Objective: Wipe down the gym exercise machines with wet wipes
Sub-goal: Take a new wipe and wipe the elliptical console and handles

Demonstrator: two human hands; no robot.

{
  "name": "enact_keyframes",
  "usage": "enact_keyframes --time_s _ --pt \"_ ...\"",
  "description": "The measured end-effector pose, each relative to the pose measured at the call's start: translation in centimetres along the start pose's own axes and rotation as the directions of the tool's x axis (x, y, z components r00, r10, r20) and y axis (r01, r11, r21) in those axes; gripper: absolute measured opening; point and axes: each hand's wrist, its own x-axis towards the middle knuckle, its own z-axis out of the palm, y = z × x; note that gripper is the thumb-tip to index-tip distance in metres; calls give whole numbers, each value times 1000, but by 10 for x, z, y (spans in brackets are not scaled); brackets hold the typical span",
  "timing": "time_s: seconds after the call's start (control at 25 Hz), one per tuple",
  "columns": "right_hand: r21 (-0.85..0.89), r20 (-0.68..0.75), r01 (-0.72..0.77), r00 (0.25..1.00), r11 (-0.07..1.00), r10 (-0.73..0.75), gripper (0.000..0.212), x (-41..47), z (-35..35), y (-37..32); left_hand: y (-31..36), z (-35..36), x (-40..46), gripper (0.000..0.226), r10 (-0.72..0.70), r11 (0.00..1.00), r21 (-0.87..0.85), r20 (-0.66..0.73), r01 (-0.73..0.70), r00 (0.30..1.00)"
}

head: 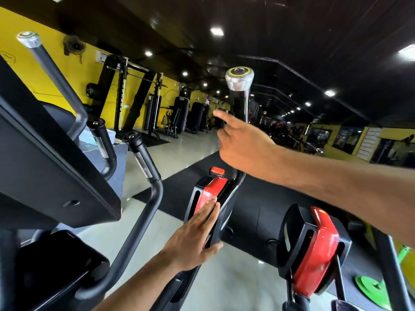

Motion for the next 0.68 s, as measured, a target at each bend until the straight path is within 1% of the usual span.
enact_keyframes --time_s 0.08,0.16,0.24,0.28,0.36,0.4,0.44,0.48,0.52,0.56,0.6,0.64,0.68 --pt "106 37 20 999 994 -24 33 5 20 -32 -1 0 0 95 -9 1000 25 13 9 1000" --pt "250 17 40 999 967 -45 33 10 39 -65 -1 0 0 94 -10 1000 25 21 10 1000" --pt "411 17 22 999 911 -32 34 10 55 -95 -2 0 0 94 -18 1000 2 22 18 1000" --pt "500 8 8 1000 866 -13 34 8 62 -108 -2 0 -1 95 -20 1000 -11 27 20 999" --pt "681 -35 -29 997 732 72 39 0 70 -126 -3 -1 -7 97 -11 999 -32 46 13 999" --pt "759 -48 -40 992 650 117 45 -4 74 -133 -3 -1 -10 98 -5 999 -37 54 7 999" --pt "846 -29 -61 987 529 160 53 -8 79 -138 -4 -1 -14 99 -3 999 -34 62 6 998" --pt "905 -7 -74 982 418 187 59 -12 83 -140 -4 -2 -18 100 -6 1000 -28 67 7 998" --pt "927 -23 -63 975 370 223 61 -15 88 -140 -4 -2 -21 100 -10 1000 -25 66 12 998" --pt "922 -79 -42 952 385 294 56 -18 93 -139 -3 -2 -22 99 -14 1000 -23 59 16 998" --pt "885 -200 9 910 466 363 49 -21 98 -134 -2 -3 -22 98 -17 1000 -19 50 18 999" --pt "808 -318 38 869 588 380 42 -23 100 -128 0 -3 -23 97 -15 1000 -11 42 16 999" --pt "711 -381 23 853 703 357 38 -22 103 -124 1 -4 -23 97 -13 1000 -4 35 13 999"
